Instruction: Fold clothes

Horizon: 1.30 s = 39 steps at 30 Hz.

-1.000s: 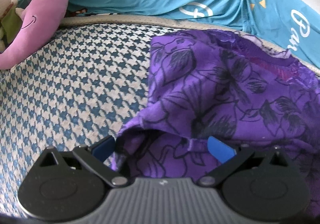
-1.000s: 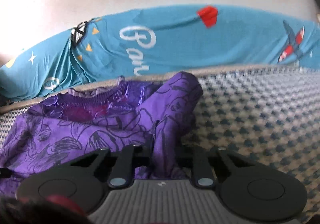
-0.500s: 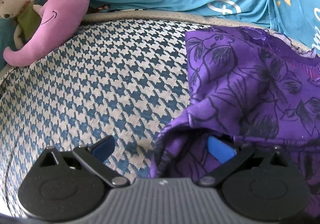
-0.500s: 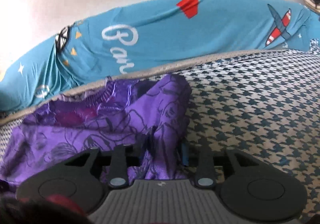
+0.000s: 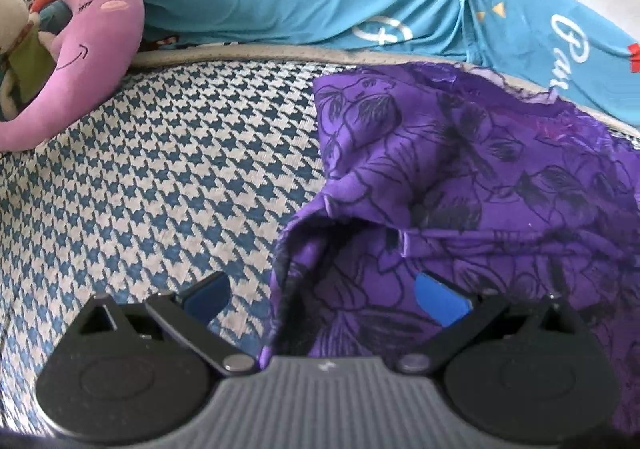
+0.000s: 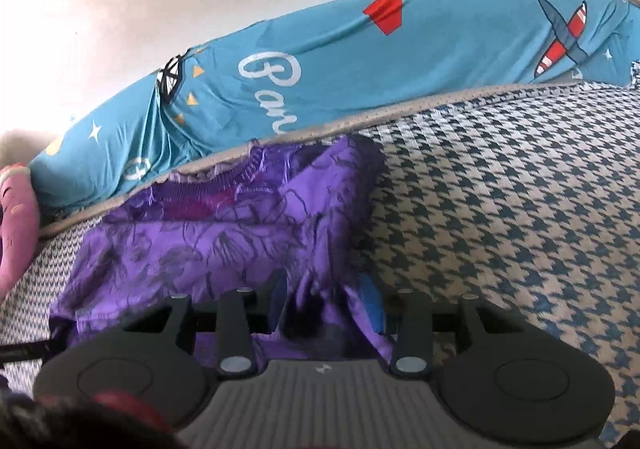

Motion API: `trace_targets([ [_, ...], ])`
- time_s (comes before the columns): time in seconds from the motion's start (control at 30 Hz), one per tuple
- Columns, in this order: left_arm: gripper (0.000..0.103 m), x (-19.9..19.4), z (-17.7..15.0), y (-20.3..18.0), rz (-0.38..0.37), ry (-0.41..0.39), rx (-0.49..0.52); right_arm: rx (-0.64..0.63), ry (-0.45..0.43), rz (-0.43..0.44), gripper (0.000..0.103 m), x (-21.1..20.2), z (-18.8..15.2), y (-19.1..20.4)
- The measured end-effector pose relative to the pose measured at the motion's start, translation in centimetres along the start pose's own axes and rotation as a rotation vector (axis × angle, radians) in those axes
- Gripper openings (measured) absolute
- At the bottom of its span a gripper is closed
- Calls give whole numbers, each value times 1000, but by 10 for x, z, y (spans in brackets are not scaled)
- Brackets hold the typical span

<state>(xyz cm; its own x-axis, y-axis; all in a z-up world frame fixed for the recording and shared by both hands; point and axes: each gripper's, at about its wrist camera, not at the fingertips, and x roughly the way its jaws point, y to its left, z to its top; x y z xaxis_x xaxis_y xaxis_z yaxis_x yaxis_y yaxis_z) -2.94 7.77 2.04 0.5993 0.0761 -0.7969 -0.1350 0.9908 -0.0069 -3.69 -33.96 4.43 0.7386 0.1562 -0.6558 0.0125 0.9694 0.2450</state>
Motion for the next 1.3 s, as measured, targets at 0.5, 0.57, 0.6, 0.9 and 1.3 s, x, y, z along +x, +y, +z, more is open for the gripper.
trace_targets([
  [0.5,103,7,-3,24,-70,13,-37,-130,62,-110,49,11,-22,-4],
  [0.57,103,10,-2,26,-80,23,-49,-131,63,-127,34,13,-23,-3],
  [0.6,103,11,-2,27,-88,29,-58,-132,61,-134,23,13,-23,-3],
  [0.9,77,24,-1,24,-28,17,-41,-32,-8,-293,9,10,-16,-20],
  [1.3,65,32,6,23,183,-56,12,-11,10,-322,9,13,-13,-19],
])
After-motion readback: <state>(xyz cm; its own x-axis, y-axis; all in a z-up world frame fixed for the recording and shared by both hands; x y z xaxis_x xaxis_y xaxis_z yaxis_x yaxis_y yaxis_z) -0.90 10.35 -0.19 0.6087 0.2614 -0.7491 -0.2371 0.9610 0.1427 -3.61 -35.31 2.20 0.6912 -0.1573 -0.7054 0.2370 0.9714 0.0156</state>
